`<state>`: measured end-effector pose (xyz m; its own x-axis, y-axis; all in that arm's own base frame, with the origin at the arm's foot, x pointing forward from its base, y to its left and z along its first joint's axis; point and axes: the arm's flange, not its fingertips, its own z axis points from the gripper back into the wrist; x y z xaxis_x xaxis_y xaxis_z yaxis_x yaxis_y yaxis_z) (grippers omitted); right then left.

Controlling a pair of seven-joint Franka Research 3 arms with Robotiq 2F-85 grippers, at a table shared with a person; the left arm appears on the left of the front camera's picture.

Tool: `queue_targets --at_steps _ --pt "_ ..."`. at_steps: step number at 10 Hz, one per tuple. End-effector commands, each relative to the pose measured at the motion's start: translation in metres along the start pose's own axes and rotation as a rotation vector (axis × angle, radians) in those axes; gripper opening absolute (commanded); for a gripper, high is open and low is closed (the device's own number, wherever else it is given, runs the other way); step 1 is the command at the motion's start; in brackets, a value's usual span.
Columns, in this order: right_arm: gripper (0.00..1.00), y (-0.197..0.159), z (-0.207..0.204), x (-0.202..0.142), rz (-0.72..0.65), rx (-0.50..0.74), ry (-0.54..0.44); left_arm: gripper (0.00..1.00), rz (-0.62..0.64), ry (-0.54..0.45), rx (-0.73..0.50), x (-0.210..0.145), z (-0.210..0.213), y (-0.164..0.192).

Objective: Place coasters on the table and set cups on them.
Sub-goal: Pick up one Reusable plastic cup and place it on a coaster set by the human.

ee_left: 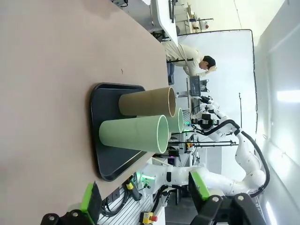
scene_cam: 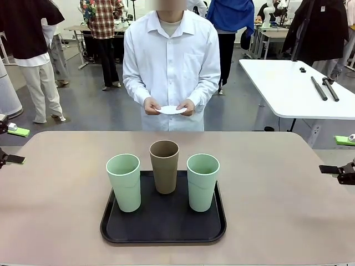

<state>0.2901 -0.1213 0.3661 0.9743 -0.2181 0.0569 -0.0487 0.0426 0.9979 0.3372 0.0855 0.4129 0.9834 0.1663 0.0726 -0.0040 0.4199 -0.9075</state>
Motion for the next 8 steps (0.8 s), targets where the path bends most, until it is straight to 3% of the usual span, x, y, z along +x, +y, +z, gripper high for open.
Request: queue_targets --at_steps 1,8 --pt "1.0 0.0048 0.0134 -0.0009 -0.004 0.062 -0.059 1.0 0.0 0.006 -0.016 0.0 -0.0022 0.0005" --pt "1.0 0.0048 0.0134 -0.0009 -0.004 0.062 -0.059 1.0 0.0 0.006 -0.016 0.0 -0.0022 0.0005"
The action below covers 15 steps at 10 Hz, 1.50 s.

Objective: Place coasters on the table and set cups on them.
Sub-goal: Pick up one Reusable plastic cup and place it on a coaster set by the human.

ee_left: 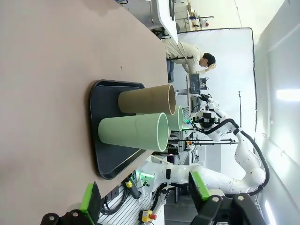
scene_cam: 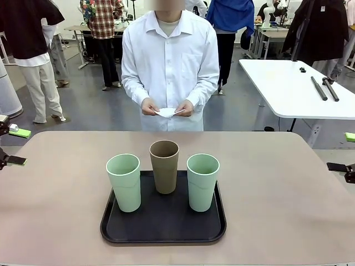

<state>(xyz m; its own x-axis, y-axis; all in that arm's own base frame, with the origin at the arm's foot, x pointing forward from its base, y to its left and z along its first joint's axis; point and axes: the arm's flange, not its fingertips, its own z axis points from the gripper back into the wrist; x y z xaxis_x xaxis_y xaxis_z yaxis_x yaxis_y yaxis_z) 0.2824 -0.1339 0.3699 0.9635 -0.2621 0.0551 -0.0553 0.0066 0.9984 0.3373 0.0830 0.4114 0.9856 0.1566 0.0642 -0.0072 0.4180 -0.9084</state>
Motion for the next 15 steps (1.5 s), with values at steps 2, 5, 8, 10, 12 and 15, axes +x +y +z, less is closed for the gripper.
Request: queue_targets --at_steps 2,5,8,10,12,15 --pt "1.0 0.0012 -0.0009 0.0036 -0.002 0.025 -0.013 1.0 -0.004 -0.007 -0.015 0.0004 0.0007 0.0001" --pt "1.0 0.0012 -0.0009 0.0036 -0.002 0.025 -0.013 1.0 -0.004 -0.007 -0.015 0.0004 0.0007 0.0001" --pt "1.0 0.0012 -0.0009 0.0036 -0.002 0.025 -0.013 1.0 -0.004 -0.007 -0.015 0.0004 0.0007 0.0001" --pt "1.0 0.0012 -0.0009 0.0036 -0.002 0.025 -0.013 1.0 -0.004 -0.007 -0.015 0.0004 0.0007 0.0001" --pt "1.0 0.0012 -0.0009 0.0036 -0.002 0.025 -0.013 1.0 -0.004 -0.007 -0.015 0.0004 0.0007 0.0001" --pt "1.0 0.0012 -0.0009 0.0036 -0.002 0.025 -0.013 1.0 -0.004 -0.007 -0.015 0.0004 0.0007 0.0001"
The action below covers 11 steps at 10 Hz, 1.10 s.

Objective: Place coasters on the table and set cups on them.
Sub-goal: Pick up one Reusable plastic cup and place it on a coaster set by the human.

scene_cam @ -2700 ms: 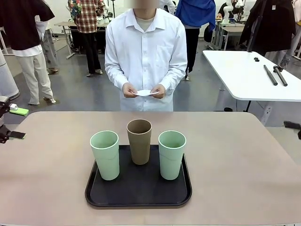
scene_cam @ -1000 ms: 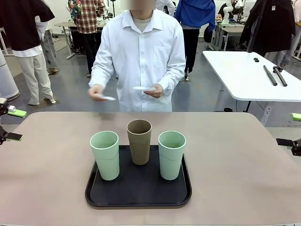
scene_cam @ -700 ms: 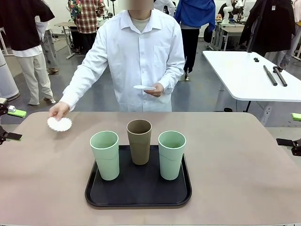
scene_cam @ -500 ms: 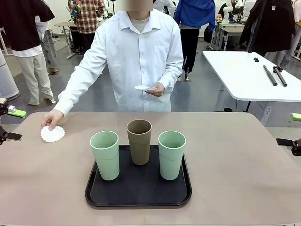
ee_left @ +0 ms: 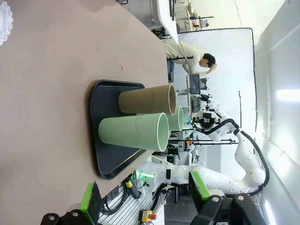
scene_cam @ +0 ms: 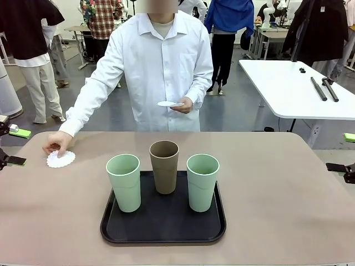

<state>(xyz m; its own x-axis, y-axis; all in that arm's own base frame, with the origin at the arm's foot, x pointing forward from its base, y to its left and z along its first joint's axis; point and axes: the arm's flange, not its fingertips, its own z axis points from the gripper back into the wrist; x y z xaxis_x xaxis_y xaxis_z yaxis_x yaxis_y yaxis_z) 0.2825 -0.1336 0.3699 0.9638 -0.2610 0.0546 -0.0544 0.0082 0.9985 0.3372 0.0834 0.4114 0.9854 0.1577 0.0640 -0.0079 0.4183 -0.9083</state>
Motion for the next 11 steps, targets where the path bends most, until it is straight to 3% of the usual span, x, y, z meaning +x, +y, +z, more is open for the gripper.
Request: queue_targets --at_steps 1,7,9,10,11 --pt "1.0 0.001 -0.001 0.004 -0.001 0.027 -0.015 1.0 -0.004 -0.006 -0.015 0.001 0.0 0.0" --pt "1.0 0.001 -0.001 0.004 -0.001 0.027 -0.015 1.0 0.0 0.0 0.001 0.0 0.0 0.0" --pt "1.0 0.001 -0.001 0.004 -0.001 0.027 -0.015 1.0 -0.346 0.017 0.208 0.032 -0.016 -0.039" --pt "1.0 0.001 -0.001 0.004 -0.001 0.027 -0.015 1.0 -0.505 0.083 0.335 0.056 -0.023 -0.072" --pt "1.0 0.001 -0.001 0.004 -0.001 0.027 -0.015 1.0 -0.661 0.221 0.437 0.066 -0.039 -0.099"
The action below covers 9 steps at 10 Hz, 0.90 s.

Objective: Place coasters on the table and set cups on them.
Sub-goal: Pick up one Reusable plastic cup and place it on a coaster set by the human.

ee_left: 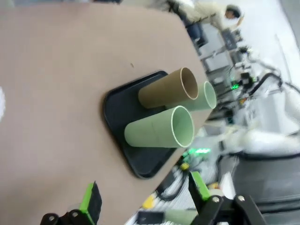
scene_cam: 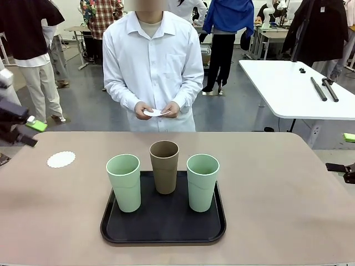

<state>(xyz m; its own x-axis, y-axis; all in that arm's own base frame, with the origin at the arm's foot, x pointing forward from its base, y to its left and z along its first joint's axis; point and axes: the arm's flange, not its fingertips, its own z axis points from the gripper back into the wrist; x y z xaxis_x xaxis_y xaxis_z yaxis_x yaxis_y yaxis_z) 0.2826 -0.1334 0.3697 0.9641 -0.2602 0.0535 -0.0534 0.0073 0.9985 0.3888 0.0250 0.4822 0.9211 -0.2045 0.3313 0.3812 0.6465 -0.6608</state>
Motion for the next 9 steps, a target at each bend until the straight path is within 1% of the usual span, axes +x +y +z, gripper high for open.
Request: queue_targets --at_steps 1,3,4,5,7,8,9 --pt "1.0 0.001 0.0 0.004 0.0 0.026 -0.015 1.0 -0.316 0.168 0.219 0.03 -0.014 -0.018" --pt "1.0 0.001 0.0 0.004 0.0 0.026 -0.015 1.0 -0.439 0.379 0.388 0.049 -0.049 -0.069" --pt "1.0 0.001 0.0 0.004 0.0 0.026 -0.015 1.0 -0.487 0.482 0.462 0.046 -0.064 -0.09" --pt "1.0 0.001 0.0 0.004 0.0 0.026 -0.015 1.0 -0.518 0.522 0.495 0.041 -0.079 -0.101" --pt "1.0 0.001 0.0 0.004 0.0 0.026 -0.015 1.0 -0.556 0.55 0.528 0.046 -0.099 -0.113" --pt "1.0 0.001 0.0 0.004 0.0 0.026 -0.015 1.0 -0.555 0.519 0.519 0.041 -0.106 -0.113" --pt "1.0 0.001 0.0 0.004 0.0 0.026 -0.015 1.0 -0.558 0.571 0.49 0.043 -0.097 -0.119"
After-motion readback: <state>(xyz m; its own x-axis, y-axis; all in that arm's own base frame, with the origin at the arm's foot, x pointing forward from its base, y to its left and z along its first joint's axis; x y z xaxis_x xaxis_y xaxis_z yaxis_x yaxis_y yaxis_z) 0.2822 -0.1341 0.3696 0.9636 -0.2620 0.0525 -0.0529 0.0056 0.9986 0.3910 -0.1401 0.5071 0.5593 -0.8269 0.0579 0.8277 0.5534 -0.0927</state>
